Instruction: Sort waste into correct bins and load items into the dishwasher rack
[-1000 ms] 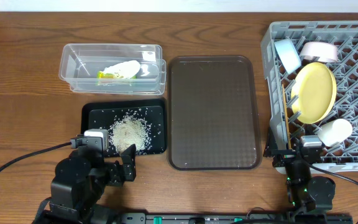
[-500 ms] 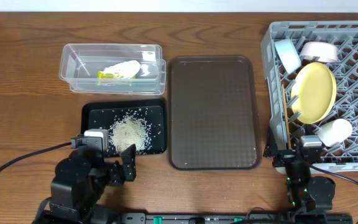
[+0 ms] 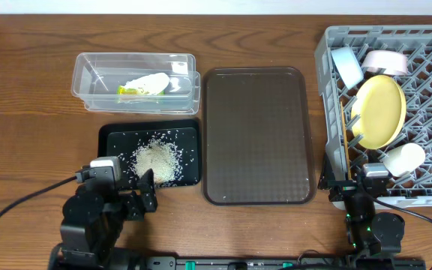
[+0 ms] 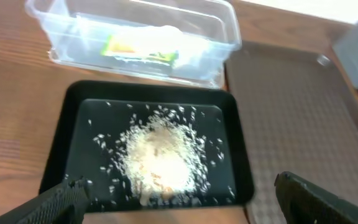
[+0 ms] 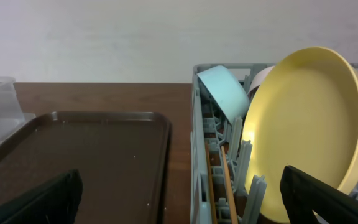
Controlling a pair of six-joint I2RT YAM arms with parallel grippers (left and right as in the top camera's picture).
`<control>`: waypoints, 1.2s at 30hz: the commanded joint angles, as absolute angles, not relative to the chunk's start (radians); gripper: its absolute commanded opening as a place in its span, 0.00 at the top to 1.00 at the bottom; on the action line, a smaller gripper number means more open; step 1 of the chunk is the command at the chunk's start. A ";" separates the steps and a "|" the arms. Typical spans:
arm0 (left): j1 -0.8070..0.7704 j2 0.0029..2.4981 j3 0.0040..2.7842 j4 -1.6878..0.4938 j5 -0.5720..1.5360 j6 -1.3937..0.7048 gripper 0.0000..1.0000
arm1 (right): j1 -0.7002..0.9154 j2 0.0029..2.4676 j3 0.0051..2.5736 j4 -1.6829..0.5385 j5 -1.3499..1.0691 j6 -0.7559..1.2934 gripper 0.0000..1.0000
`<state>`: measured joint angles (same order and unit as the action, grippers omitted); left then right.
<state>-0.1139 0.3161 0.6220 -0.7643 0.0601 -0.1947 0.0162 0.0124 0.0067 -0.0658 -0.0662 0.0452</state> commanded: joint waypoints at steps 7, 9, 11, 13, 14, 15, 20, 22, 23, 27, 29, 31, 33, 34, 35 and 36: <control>-0.036 0.068 0.276 -0.448 0.046 -0.176 0.03 | 0.034 0.005 0.006 -0.070 -0.057 0.047 0.01; -0.035 0.030 0.213 -0.366 0.045 -0.176 0.02 | 0.034 0.005 0.006 -0.070 -0.057 0.047 0.01; -0.035 0.004 0.156 -0.276 0.045 -0.170 0.03 | 0.034 0.005 0.006 -0.070 -0.057 0.047 0.01; -0.035 0.002 0.104 -0.167 0.045 -0.150 0.03 | 0.034 0.005 0.006 -0.070 -0.057 0.047 0.01; -0.035 0.002 0.077 -0.109 0.045 -0.139 0.03 | 0.034 0.005 0.006 -0.070 -0.057 0.047 0.01; -0.035 0.002 0.054 -0.059 0.044 -0.122 0.03 | 0.034 0.005 0.006 -0.071 -0.057 0.047 0.01; -0.035 0.002 0.004 0.039 0.043 -0.042 0.03 | 0.034 0.005 0.006 -0.070 -0.057 0.047 0.01; -0.035 0.002 0.004 0.024 0.042 -0.042 0.03 | 0.034 0.005 0.006 -0.070 -0.057 0.047 0.01; -0.035 0.002 0.004 0.006 0.052 -0.043 0.03 | 0.034 0.005 0.006 -0.070 -0.057 0.047 0.01; -0.035 0.004 0.004 -0.065 0.068 -0.042 0.03 | 0.034 0.005 0.006 -0.070 -0.057 0.047 0.01; -0.035 0.006 0.004 -0.065 0.067 -0.042 0.03 | 0.034 0.005 0.006 -0.070 -0.057 0.047 0.01; -0.035 0.006 0.004 -0.065 0.068 -0.042 0.03 | 0.034 0.005 0.006 -0.070 -0.057 0.047 0.01; -0.035 0.006 0.004 -0.065 0.067 -0.042 0.03 | 0.034 0.005 0.006 -0.070 -0.057 0.047 0.01; -0.035 0.006 0.004 -0.065 0.067 -0.042 0.03 | 0.034 0.005 0.006 -0.070 -0.057 0.047 0.01; -0.035 0.006 0.004 -0.065 0.067 -0.042 0.03 | 0.034 0.005 0.006 -0.070 -0.057 0.047 0.01; -0.035 0.006 0.004 -0.065 0.067 -0.042 0.03 | 0.034 0.005 0.006 -0.070 -0.057 0.047 0.01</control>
